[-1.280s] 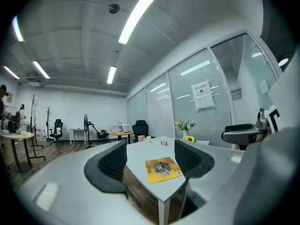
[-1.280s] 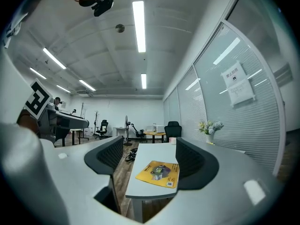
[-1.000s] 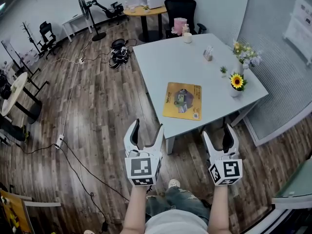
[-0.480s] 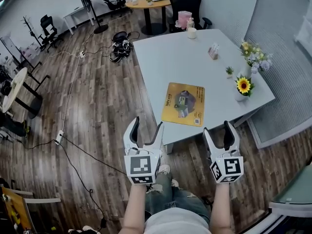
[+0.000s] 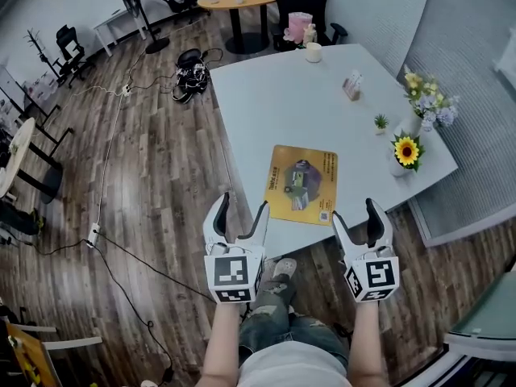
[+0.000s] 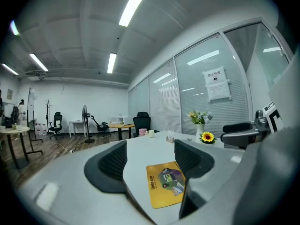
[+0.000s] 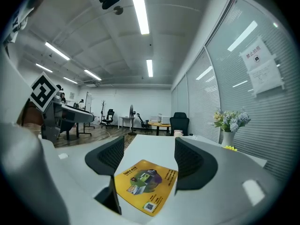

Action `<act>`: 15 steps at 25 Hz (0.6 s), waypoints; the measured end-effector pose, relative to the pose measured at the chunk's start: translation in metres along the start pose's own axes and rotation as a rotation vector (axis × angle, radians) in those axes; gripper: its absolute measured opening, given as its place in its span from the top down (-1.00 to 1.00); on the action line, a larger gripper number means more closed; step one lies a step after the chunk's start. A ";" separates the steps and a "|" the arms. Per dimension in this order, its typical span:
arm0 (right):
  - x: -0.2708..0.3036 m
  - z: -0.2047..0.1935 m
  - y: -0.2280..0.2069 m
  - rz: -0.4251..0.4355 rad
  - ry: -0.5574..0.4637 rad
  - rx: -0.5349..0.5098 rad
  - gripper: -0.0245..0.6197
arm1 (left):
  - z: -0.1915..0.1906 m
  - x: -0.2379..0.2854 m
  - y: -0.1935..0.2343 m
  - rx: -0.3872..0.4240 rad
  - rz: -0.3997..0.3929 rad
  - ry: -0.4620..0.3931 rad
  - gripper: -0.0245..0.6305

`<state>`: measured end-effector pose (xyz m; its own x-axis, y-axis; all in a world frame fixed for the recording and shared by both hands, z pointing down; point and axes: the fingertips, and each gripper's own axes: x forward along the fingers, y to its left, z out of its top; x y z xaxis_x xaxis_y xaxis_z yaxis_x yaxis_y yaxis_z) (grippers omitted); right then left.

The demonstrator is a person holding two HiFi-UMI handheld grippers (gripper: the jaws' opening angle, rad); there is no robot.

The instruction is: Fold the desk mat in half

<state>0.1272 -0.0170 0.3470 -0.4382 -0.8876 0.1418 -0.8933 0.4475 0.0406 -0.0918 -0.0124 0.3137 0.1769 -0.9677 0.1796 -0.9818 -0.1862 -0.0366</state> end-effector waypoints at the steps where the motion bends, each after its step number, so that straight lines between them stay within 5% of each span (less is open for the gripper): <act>1: 0.008 -0.001 -0.003 0.001 0.005 -0.002 -0.15 | -0.002 0.009 0.001 -0.002 -0.006 0.003 -0.01; 15: 0.122 -0.001 -0.043 0.011 0.058 -0.030 -0.15 | -0.007 0.144 0.020 0.000 -0.088 0.044 -0.01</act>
<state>0.1119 -0.1445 0.3633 -0.4405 -0.8754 0.1991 -0.8849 0.4608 0.0682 -0.0867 -0.1542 0.3460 0.2595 -0.9391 0.2252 -0.9626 -0.2704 -0.0184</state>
